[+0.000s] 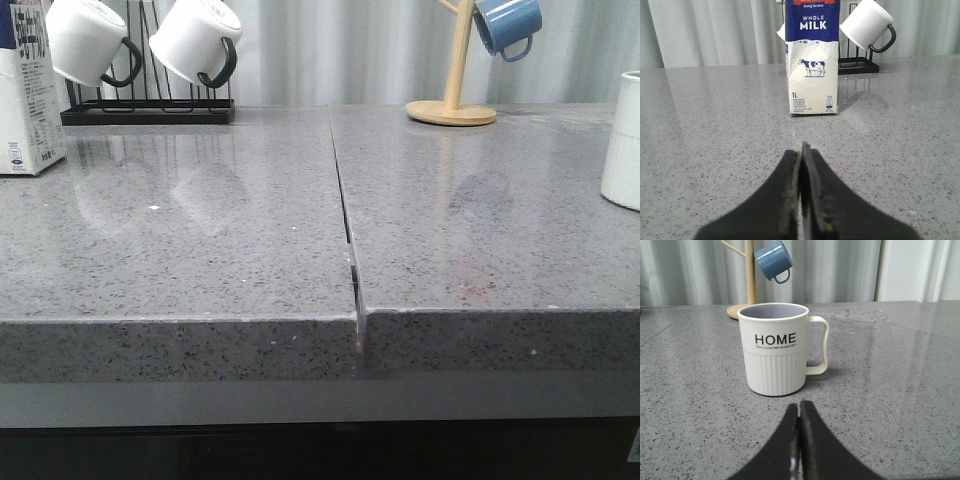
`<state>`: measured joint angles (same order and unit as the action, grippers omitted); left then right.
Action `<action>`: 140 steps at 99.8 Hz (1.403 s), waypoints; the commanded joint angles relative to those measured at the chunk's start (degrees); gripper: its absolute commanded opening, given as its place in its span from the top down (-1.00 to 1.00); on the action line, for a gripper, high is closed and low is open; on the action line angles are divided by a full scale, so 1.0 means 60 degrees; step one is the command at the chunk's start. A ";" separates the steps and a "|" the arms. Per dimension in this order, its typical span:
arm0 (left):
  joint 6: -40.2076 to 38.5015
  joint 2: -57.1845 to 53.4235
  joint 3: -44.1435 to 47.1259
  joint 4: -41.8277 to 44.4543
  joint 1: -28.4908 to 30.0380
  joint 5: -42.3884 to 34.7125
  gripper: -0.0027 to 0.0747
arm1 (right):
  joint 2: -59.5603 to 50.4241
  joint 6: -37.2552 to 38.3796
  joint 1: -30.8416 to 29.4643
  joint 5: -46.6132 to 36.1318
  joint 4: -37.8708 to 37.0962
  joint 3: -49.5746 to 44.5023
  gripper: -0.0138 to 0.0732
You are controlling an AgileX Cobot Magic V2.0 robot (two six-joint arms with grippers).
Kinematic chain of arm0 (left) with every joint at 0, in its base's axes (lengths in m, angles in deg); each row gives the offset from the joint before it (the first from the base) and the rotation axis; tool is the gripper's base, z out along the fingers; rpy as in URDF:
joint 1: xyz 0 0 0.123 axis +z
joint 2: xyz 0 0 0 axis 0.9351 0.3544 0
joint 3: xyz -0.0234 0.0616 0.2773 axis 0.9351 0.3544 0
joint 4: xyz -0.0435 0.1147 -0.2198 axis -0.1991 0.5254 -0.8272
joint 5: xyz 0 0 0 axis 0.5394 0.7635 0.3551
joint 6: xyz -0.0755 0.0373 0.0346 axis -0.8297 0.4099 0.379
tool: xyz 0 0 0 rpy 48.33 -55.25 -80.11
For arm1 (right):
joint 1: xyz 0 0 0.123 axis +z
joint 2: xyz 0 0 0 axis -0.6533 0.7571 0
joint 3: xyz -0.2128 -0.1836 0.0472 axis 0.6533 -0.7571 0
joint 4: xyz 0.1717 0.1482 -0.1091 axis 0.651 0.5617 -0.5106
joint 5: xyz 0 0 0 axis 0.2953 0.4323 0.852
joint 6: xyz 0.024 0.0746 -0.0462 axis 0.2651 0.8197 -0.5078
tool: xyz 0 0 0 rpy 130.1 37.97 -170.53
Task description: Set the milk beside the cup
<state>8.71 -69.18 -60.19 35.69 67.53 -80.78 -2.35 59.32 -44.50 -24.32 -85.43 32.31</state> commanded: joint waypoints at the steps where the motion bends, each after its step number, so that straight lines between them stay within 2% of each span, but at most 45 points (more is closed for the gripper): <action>1: -0.0084 -0.0306 0.0398 -0.0005 0.0031 -0.0731 0.99 | -0.0189 -0.0075 -0.0031 -0.0785 -0.0045 0.0181 0.84; 85: -0.0084 -0.0306 0.0398 -0.0005 0.0031 -0.0731 0.99 | -0.0189 -0.0088 -0.0031 -0.0783 -0.0116 0.0252 0.84; 108: -0.0084 -0.0306 0.0398 -0.0005 0.0031 -0.0731 0.99 | 0.0263 -0.0088 -0.0031 0.1050 -0.0116 0.1714 0.84; 123: -0.0084 -0.0306 0.0398 -0.0005 0.0031 -0.0731 0.99 | 0.1442 -0.0088 -0.0031 0.2102 -0.0116 0.3076 0.84; 140: -0.0084 -0.0306 0.0398 -0.0005 0.0031 -0.0731 0.99 | 0.2845 -0.0088 -0.0031 0.2784 -0.0121 0.3770 0.83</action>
<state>8.71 -69.18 -60.19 35.69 67.53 -80.78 9.90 59.21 -44.50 -5.55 -85.64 51.60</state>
